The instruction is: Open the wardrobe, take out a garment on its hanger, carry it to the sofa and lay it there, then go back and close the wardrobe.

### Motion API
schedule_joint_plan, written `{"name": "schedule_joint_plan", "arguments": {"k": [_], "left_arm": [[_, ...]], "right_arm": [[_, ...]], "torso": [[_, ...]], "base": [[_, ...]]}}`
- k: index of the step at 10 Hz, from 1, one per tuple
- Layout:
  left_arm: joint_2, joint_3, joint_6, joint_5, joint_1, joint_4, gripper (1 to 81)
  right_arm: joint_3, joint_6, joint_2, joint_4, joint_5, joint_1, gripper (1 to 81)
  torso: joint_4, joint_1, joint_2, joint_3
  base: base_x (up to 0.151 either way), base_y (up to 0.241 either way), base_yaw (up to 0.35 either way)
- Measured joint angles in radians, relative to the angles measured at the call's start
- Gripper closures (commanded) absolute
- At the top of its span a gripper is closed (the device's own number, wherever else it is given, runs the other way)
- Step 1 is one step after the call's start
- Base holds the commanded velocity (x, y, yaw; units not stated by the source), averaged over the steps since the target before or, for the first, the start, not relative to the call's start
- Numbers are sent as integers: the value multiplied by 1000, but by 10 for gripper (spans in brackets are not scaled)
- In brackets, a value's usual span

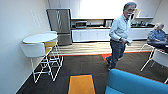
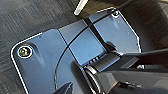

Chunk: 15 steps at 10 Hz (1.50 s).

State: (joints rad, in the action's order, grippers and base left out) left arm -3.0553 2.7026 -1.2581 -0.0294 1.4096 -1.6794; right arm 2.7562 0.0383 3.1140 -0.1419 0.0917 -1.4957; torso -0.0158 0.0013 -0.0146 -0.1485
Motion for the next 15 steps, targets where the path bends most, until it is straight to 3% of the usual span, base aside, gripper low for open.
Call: {"name": "schedule_joint_plan", "arguments": {"k": [15], "left_arm": [[-9, 3, 0, 2, 3, 0, 10]], "right_arm": [[1, 0, -17, -2, 2, -9, 10]], "torso": [[0, 0, 0, 0]], "base": [[0, 0, 337]]}}
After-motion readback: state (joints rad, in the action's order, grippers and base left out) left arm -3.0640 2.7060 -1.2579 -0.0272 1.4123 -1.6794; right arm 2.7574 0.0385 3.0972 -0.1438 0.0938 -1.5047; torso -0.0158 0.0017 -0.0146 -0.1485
